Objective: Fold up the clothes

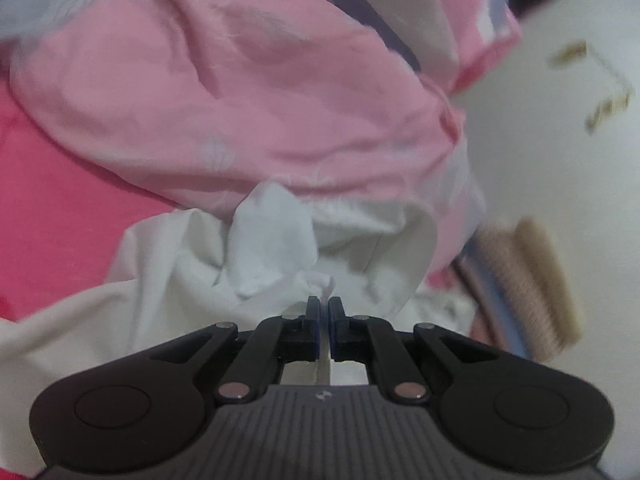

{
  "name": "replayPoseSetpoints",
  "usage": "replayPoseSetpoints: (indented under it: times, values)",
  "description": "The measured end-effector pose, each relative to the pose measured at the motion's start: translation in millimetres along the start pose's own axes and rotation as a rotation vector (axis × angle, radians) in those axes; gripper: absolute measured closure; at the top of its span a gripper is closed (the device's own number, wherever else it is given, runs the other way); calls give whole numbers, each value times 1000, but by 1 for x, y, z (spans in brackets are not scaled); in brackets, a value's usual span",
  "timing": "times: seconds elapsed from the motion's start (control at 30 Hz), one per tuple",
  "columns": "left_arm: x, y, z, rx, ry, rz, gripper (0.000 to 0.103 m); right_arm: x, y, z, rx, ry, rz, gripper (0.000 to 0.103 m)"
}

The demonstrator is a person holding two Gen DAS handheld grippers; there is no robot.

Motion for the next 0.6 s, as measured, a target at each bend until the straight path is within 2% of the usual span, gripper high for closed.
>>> replayPoseSetpoints:
  times: [0.3,0.47,0.53,0.6]
  values:
    - [22,-40,4,-117,201,-128,98,-11,12,1,-29,-61,-26,57]
    - [29,-51,0,-112,208,-99,98,-12,9,14,-51,-94,35,57]
    - [31,-55,-2,-107,207,-84,97,-2,6,17,-45,-43,55,57]
    - [33,-59,-3,-102,206,-68,97,15,1,15,-14,45,69,63]
Point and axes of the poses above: each gripper's, at about its wrist camera, not at the fingertips, and y roughly against the way its jaws point, x to its left, z to its top, the point moved 3 cm from there along -y, roughly the way its jaws point, and after that the axes turned 10 degrees about x, right-handed, at the moved point
